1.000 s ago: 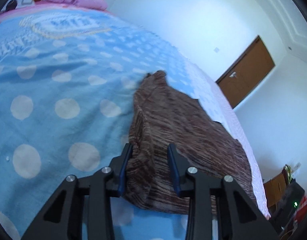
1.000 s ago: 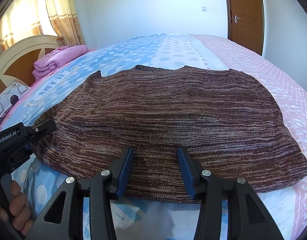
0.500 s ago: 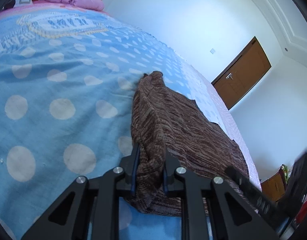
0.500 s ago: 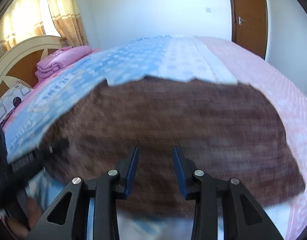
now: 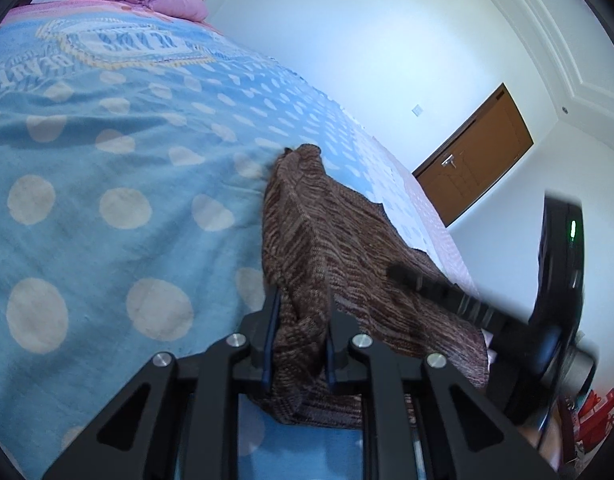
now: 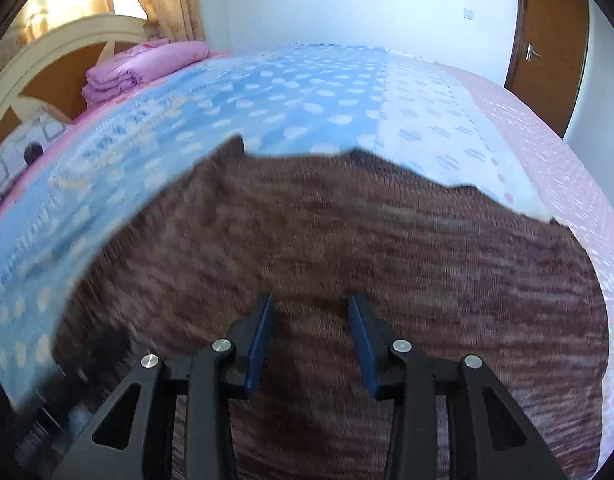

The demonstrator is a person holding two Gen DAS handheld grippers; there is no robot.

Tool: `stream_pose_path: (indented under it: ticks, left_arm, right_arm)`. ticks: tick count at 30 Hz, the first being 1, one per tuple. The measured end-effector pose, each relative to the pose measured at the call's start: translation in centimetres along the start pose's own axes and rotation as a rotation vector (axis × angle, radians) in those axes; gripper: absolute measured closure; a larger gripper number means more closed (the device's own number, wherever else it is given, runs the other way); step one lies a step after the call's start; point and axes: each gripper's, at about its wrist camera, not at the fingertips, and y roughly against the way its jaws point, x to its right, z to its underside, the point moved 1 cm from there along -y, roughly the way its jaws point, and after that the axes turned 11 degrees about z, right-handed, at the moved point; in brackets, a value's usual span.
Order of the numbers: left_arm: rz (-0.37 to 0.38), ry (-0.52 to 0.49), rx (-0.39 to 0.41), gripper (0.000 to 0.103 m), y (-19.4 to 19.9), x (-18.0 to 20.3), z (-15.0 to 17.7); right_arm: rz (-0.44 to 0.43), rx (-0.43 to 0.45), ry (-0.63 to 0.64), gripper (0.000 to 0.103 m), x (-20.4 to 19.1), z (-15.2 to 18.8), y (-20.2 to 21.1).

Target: Fold small clothes

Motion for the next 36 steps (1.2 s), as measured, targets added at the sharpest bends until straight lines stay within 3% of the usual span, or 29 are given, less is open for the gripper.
stream_pose_path:
  ticks: [2,6,10,12,14,18,21,24,26,28,32,36]
  left_arm:
    - [-0.006,-0.005,0.008,0.084,0.2,0.1,0.1]
    - [-0.010,-0.016,0.012,0.084,0.1,0.2,0.2]
    - [0.003,-0.006,0.012,0.084,0.2,-0.1,0.1]
    - [0.007,-0.006,0.012,0.084,0.1,-0.1,0.2]
    - [0.013,-0.007,0.013,0.084,0.2,-0.1,0.2]
    - [0.016,-0.010,0.014,0.084,0.1,-0.2,0.3]
    - [0.018,-0.011,0.014,0.084,0.1,-0.2,0.3]
    - [0.019,-0.015,0.014,0.084,0.1,-0.2,0.3]
    - [0.023,-0.016,0.011,0.084,0.0,-0.3,0.2]
    - [0.028,-0.021,0.007,0.084,0.1,-0.1,0.2]
    - [0.008,-0.052,-0.015,0.084,-0.2,0.7,-0.1]
    - [-0.035,-0.212,-0.041,0.084,-0.3,3.4,-0.3]
  right_arm:
    - [-0.066,-0.020,-0.020,0.041,-1.0,-1.9,-0.6]
    - [-0.146,-0.069,0.011,0.040,-4.6,-5.4,-3.4]
    - [-0.113,-0.136,0.140,0.040,-9.1,-6.7,-6.8]
    - [-0.085,-0.129,0.199,0.032,-10.6,-6.8,-7.7]
    - [-0.086,-0.132,0.267,0.016,-12.0,-6.6,-8.1]
    - [-0.027,-0.103,0.412,0.016,-14.1,-5.6,-8.2]
    - [-0.032,-0.092,0.391,0.021,-13.5,-5.5,-8.3]
    - [-0.008,-0.094,0.363,0.049,-12.4,-5.9,-8.0]
    - [-0.014,-0.105,0.313,0.075,-11.2,-6.4,-7.7]
    - [-0.087,-0.127,0.213,0.084,-9.5,-6.8,-7.3]
    - [-0.184,-0.117,0.065,0.088,-6.6,-7.2,-6.2]
    - [-0.255,-0.088,-0.067,0.089,-2.9,-7.3,-4.3]
